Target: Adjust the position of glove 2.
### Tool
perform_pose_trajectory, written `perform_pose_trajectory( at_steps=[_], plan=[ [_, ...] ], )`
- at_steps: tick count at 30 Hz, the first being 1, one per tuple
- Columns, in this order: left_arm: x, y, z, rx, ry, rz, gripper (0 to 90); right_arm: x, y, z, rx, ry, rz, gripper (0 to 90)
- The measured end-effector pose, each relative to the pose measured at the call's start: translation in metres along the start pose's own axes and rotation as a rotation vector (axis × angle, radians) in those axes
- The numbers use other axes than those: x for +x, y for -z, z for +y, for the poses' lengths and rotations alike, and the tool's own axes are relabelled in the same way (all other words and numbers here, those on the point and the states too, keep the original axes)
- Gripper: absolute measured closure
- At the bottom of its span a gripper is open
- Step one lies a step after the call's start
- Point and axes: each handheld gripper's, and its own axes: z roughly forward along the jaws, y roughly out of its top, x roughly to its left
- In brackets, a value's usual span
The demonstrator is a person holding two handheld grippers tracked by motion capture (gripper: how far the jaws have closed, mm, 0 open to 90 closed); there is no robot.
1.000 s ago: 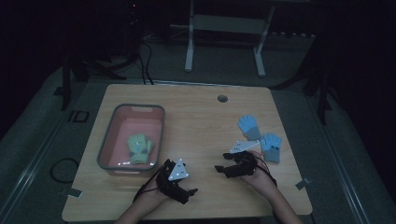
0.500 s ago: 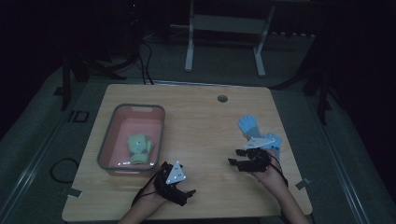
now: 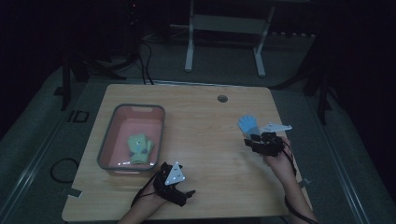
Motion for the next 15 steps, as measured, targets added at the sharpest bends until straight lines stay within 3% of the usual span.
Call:
perform_pose_trajectory(
  at_steps=[7,15],
  plan=[
    [-0.001,-0.001,0.000,0.007,-0.012,-0.003,2.7,-0.029,-0.011,0.006,0.016,-0.036,-0.026,59.1],
    [-0.001,-0.001,0.000,0.006,-0.013,-0.009,2.7,-0.048,-0.033,0.016,0.063,-0.025,-0.026,54.4]
  ],
)
